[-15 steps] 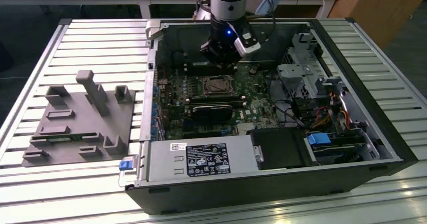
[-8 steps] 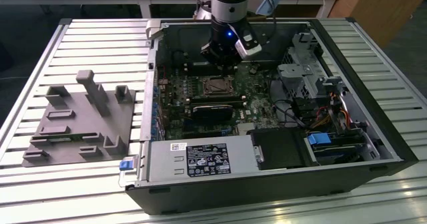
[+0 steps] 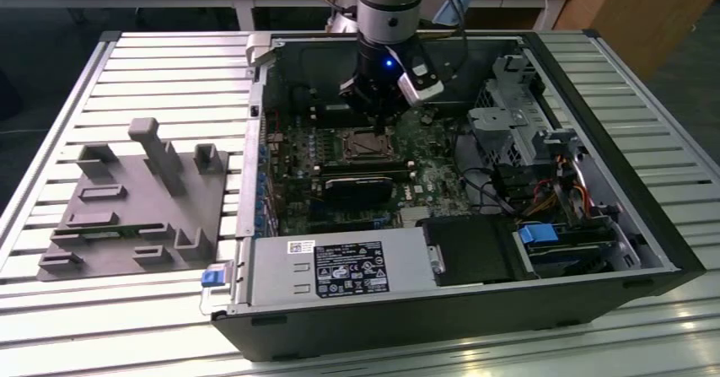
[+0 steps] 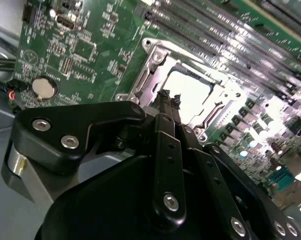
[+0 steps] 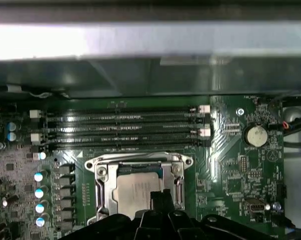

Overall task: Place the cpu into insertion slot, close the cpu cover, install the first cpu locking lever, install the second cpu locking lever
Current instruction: 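Install the second cpu locking lever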

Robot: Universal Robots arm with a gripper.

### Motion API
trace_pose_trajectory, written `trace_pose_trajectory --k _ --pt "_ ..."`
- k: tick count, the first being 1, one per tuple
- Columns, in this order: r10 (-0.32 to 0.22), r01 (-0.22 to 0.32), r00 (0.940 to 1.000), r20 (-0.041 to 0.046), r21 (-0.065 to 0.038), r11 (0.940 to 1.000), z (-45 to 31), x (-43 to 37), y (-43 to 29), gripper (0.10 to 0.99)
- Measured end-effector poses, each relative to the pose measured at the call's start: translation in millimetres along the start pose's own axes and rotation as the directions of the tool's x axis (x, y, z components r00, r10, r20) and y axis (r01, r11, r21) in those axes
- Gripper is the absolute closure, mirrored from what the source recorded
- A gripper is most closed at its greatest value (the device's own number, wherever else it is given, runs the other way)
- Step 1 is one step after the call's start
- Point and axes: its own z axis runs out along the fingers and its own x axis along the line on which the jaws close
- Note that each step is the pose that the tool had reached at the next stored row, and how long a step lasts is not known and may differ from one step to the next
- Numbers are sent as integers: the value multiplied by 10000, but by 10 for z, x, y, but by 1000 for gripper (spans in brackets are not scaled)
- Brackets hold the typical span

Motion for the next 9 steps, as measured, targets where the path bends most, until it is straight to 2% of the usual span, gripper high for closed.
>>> trace_pose_trajectory --k 5,9 --pt "0 0 10000 -4 1 10000 -3 -3 -53 980" --pt "0 0 10000 -38 3 10000 -61 -5 -55 980"
